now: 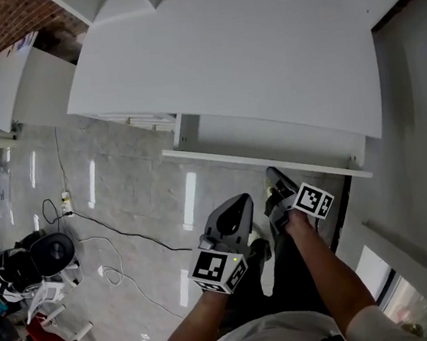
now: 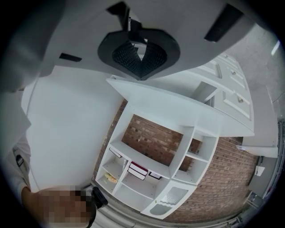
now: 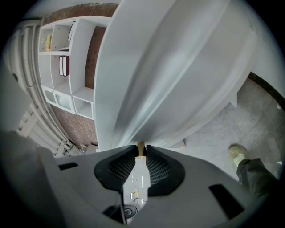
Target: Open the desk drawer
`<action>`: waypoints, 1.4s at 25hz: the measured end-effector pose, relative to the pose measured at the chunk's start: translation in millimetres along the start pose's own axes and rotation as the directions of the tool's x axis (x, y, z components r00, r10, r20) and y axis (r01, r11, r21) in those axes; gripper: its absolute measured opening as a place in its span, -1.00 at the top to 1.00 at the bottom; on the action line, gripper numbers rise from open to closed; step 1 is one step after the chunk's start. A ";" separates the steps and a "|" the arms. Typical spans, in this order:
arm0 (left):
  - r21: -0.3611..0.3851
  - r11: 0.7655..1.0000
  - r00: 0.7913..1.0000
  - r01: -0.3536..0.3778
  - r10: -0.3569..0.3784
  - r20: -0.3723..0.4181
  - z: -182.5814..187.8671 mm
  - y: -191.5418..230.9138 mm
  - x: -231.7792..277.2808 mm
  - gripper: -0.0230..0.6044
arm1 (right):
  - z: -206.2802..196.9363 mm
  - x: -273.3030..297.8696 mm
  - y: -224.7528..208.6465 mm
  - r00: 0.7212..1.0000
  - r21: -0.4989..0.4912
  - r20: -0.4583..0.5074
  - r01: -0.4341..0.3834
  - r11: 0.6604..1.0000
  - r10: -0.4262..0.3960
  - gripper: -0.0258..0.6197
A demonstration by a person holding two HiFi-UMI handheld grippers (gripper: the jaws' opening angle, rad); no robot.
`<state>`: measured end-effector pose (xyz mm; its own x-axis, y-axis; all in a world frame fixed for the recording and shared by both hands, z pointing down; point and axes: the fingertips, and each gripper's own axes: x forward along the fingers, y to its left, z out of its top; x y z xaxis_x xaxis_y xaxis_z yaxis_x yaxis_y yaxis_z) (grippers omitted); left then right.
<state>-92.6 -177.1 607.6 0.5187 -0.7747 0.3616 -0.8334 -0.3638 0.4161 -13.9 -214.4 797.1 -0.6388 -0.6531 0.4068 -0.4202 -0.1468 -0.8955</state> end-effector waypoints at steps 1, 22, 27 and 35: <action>0.001 1.000 1.000 0.002 -0.002 -0.001 -1.3 -0.6 -4.8 0.89 | -6.2 -3.1 -0.2 1.000 0.001 -0.001 0.002 1.000 -0.002 0.68; 0.041 0.998 0.999 0.037 -0.037 0.003 -15.9 -28.3 -79.2 0.89 | -108.5 -70.5 -10.6 0.999 0.003 -0.028 0.043 0.999 -0.043 0.68; 0.041 0.999 0.999 0.032 -0.033 0.011 -18.4 -31.1 -86.3 0.89 | -116.2 -76.0 -13.3 0.999 -0.005 -0.031 0.045 0.999 -0.045 0.68; 0.044 0.999 0.999 0.032 -0.034 0.028 -16.6 -33.7 -96.3 0.89 | -117.1 -75.6 -12.4 0.998 0.004 -0.031 0.049 0.999 -0.049 0.68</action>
<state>-111.3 -81.7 572.6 0.5409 -0.7760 0.3243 -0.8238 -0.4110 0.3905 -35.9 -76.2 798.7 -0.6368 -0.6218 0.4558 -0.4487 -0.1819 -0.8750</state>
